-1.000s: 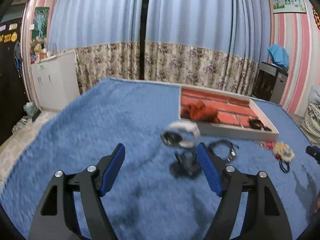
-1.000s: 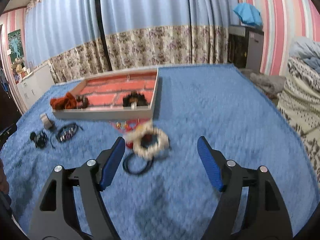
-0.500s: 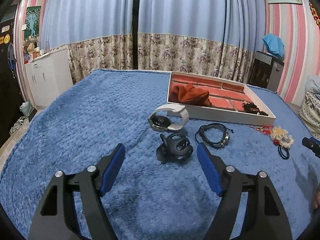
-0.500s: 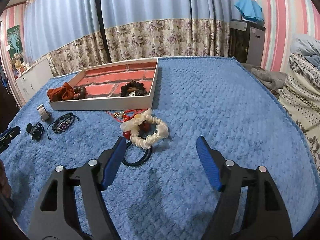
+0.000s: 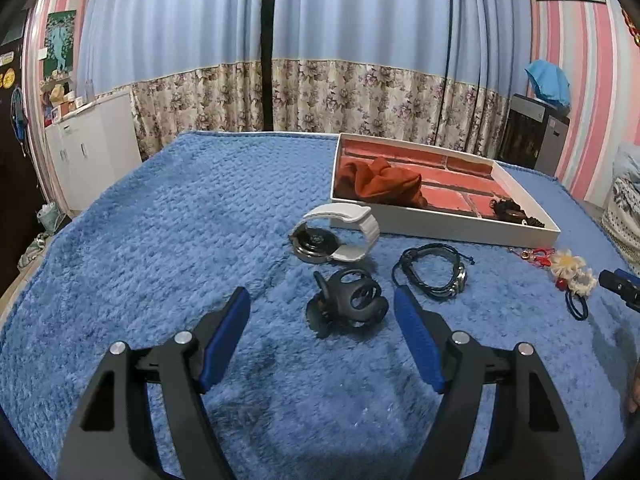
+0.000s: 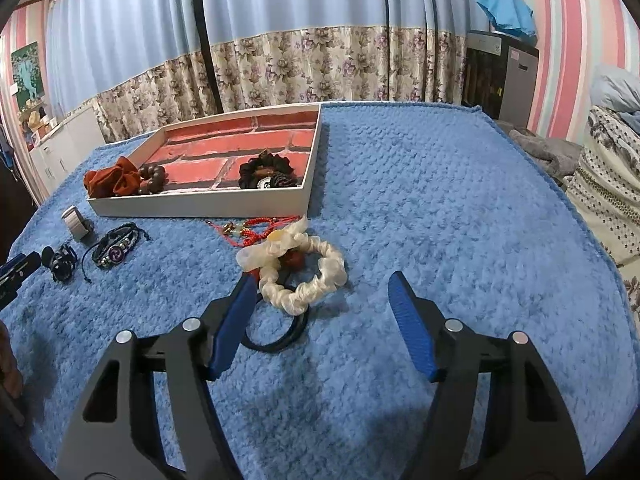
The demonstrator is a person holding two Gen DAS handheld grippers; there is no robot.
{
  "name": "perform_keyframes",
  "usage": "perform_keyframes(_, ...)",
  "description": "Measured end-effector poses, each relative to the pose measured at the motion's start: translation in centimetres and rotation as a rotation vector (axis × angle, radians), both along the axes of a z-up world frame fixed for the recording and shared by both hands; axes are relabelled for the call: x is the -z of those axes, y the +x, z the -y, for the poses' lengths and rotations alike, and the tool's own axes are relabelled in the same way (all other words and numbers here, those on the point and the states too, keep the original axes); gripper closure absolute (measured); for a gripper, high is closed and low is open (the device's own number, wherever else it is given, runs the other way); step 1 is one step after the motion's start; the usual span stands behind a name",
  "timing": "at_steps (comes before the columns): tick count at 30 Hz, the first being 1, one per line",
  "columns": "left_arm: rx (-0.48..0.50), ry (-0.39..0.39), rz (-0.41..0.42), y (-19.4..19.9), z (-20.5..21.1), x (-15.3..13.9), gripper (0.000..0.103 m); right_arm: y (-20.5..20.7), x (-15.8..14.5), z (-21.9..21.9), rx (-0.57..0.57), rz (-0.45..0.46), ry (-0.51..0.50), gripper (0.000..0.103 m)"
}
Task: Organize jewelry
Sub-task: 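Withdraw both tools from the tray toward the white watch and remaining jewelry, then grasp the black hair tie with the left tool while the right tool grasps the cream scrunchie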
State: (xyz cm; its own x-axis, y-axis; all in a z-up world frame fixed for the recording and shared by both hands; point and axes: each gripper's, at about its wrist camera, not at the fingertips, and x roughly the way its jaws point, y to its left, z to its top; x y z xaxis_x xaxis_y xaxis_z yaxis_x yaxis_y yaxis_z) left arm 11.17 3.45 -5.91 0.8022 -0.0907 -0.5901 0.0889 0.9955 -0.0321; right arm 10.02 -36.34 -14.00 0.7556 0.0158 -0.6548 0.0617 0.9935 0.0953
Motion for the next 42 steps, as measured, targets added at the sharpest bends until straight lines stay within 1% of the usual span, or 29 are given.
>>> perform_keyframes(3,0.017,0.003,-0.026,0.8,0.5,0.4,0.030,0.6,0.4,-0.1,-0.006,-0.012,0.002,0.035)
perform_keyframes(5,0.015,0.022,-0.057,1.4,0.9,0.9,0.030,0.9,0.6,-0.2,-0.005,-0.019,0.003,0.035)
perform_keyframes(11,0.023,0.050,-0.109,2.9,1.9,1.7,0.030,1.7,1.4,-0.1,0.006,-0.041,0.006,0.035)
perform_keyframes(15,0.003,0.062,-0.151,4.0,1.9,2.5,0.030,2.2,1.8,0.1,0.013,-0.051,0.006,0.036)
perform_keyframes(17,-0.007,0.058,-0.168,4.3,1.7,2.7,0.031,2.5,1.9,0.1,0.014,-0.058,0.006,0.037)
perform_keyframes(19,-0.008,0.053,-0.184,4.7,1.5,2.9,0.035,2.9,2.1,0.0,0.017,-0.067,0.005,0.039)
perform_keyframes(20,-0.004,0.054,-0.186,4.8,1.6,3.0,0.037,3.1,2.2,-0.1,0.017,-0.071,0.005,0.041)
perform_keyframes(22,0.015,0.061,-0.190,4.9,1.9,3.1,0.044,3.4,2.4,-0.2,0.020,-0.078,0.002,0.043)
perform_keyframes(23,0.024,0.065,-0.192,5.0,2.0,3.2,0.047,3.6,2.5,-0.3,0.020,-0.086,0.001,0.046)
perform_keyframes(25,0.025,0.061,-0.193,5.2,1.9,3.2,0.048,3.8,2.7,-0.3,0.023,-0.098,0.001,0.049)
perform_keyframes(26,0.024,0.052,-0.196,5.3,1.8,3.3,0.048,3.9,2.8,-0.2,0.025,-0.102,0.006,0.052)
perform_keyframes(28,0.023,0.041,-0.202,5.4,1.5,3.4,0.048,4.0,3.0,0.0,0.029,-0.117,0.020,0.059)
perform_keyframes(31,0.024,0.035,-0.198,5.3,1.5,3.4,0.049,3.7,3.1,0.1,0.027,-0.119,0.032,0.072)
perform_keyframes(32,0.022,0.037,-0.197,5.3,1.6,3.4,0.051,3.7,3.1,0.1,0.027,-0.120,0.030,0.081)
perform_keyframes(33,0.025,0.039,-0.191,5.1,1.8,3.3,0.054,3.6,3.2,0.1,0.027,-0.125,0.030,0.084)
perform_keyframes(35,0.026,0.042,-0.189,5.1,1.8,3.1,0.054,3.4,3.3,0.2,0.025,-0.128,0.035,0.086)
perform_keyframes(39,0.028,0.017,-0.189,4.8,2.0,3.0,0.054,2.9,3.2,0.3,0.022,-0.127,0.047,0.091)
perform_keyframes(42,0.029,0.005,-0.186,4.6,1.8,2.9,0.054,2.4,2.9,0.5,0.026,-0.119,0.055,0.092)
